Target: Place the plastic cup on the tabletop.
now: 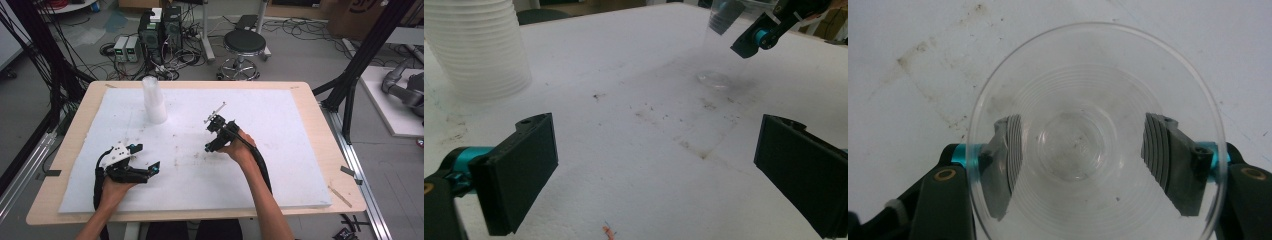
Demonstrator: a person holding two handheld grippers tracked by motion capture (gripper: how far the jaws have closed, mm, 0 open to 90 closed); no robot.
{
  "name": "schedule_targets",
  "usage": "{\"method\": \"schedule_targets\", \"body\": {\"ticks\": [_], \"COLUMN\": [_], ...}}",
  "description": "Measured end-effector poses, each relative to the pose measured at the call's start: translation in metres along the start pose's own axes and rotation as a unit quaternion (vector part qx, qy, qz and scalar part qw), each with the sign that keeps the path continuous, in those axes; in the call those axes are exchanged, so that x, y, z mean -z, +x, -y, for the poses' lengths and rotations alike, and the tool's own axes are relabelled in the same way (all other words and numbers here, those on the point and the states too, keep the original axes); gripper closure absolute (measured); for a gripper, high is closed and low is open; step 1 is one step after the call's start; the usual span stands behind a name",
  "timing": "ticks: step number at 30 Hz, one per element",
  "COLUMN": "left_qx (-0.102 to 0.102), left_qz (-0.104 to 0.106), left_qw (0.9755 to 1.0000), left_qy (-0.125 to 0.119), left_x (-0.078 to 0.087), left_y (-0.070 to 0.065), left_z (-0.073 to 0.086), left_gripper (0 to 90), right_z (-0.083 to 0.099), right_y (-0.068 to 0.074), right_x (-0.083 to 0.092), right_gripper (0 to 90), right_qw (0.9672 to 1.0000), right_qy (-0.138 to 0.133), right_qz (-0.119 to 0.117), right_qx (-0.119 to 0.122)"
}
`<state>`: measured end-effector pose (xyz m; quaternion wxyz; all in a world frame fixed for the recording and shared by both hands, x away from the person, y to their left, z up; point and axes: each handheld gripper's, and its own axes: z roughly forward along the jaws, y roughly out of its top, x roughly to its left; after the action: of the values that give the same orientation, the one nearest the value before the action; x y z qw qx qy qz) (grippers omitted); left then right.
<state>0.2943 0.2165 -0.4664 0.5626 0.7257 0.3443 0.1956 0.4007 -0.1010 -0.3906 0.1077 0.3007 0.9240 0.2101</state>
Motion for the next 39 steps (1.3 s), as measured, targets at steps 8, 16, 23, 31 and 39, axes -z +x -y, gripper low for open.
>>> {"method": "schedule_targets", "body": {"ticks": [8, 16, 23, 31, 39], "left_qx": [0.002, 0.004, 0.008, 0.01, 0.014], "left_qz": [0.0, 0.0, -0.002, -0.002, -0.003], "left_qw": [1.0, 1.0, 1.0, 0.9999, 0.9999], "left_qy": [-0.001, -0.001, 0.001, -0.004, -0.007], "left_x": [0.0, 0.0, 0.0, 0.0, 0.001], "left_y": [0.0, 0.0, 0.001, 0.001, 0.002], "left_z": [0.0, 0.0, 0.0, 0.0, 0.0], "left_gripper": [3.8, 3.8, 3.8, 3.7, 3.8], "right_z": [0.003, 0.009, 0.031, 0.074, 0.113], "right_y": [0.0, 0.0, 0.001, 0.002, 0.0], "right_x": [-0.004, -0.002, 0.007, 0.023, 0.036], "right_gripper": [17.3, 13.7, 13.7, 13.7, 13.7], "right_qw": [0.9999, 0.9998, 0.9985, 0.9891, 0.9729], "right_qy": [-0.005, -0.015, -0.05, -0.14, -0.222], "right_qz": [0.011, 0.012, 0.016, 0.012, 0.018], "right_qx": [0.0, -0.004, -0.016, -0.043, -0.061]}}
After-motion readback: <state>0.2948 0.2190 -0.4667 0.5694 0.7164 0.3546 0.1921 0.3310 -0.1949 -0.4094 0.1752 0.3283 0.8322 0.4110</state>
